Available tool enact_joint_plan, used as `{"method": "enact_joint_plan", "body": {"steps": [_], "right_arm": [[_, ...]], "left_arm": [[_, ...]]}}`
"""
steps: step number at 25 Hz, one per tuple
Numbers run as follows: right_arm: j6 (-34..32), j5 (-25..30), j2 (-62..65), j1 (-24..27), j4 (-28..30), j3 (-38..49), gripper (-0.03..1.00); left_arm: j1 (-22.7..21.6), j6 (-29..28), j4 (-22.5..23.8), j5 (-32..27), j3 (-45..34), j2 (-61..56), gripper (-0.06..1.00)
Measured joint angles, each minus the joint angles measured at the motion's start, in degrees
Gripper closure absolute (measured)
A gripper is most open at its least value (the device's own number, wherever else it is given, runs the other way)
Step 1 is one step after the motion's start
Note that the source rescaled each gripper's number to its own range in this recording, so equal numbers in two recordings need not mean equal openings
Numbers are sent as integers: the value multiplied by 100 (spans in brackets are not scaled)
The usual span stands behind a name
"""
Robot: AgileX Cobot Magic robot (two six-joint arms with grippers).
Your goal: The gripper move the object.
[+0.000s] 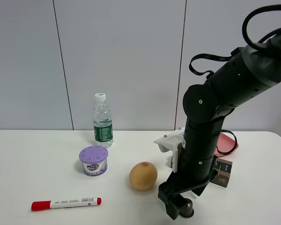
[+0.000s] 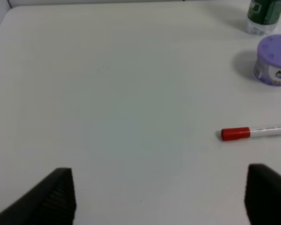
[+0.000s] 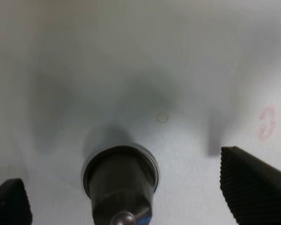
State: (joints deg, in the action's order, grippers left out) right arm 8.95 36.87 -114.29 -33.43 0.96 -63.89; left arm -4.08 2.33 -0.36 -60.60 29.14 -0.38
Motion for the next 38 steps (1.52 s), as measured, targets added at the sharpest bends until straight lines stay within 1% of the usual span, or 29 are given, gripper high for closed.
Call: {"method": "enact_joint_plan", "body": {"steps": [2, 4, 9, 12, 15, 21, 22, 32, 38], "right_arm": [[2, -13, 0, 0, 0, 0, 28], [7, -20, 0, 0, 0, 0, 31], [39, -34, -65, 0, 35, 0, 40], [52, -29, -190, 0, 41, 0, 47], [52, -29, -224, 0, 46, 0, 59], [52, -29, -231, 0, 52, 0, 95], [52, -29, -231, 0, 59, 0, 97], [52, 4, -183, 0, 78, 0, 97], [52, 59, 390, 0, 85, 0, 97]], "left_arm": [[0, 0, 0, 0, 0, 0, -6], [0, 0, 0, 0, 0, 0, -6], [0, 0, 0, 0, 0, 0, -6], [0, 0, 0, 0, 0, 0, -6], [0, 0, 0, 0, 0, 0, -6], [0, 0, 0, 0, 0, 0, -6], [0, 0, 0, 0, 0, 0, -6], [0, 0, 0, 0, 0, 0, -6], [0, 0, 0, 0, 0, 0, -6]]}}
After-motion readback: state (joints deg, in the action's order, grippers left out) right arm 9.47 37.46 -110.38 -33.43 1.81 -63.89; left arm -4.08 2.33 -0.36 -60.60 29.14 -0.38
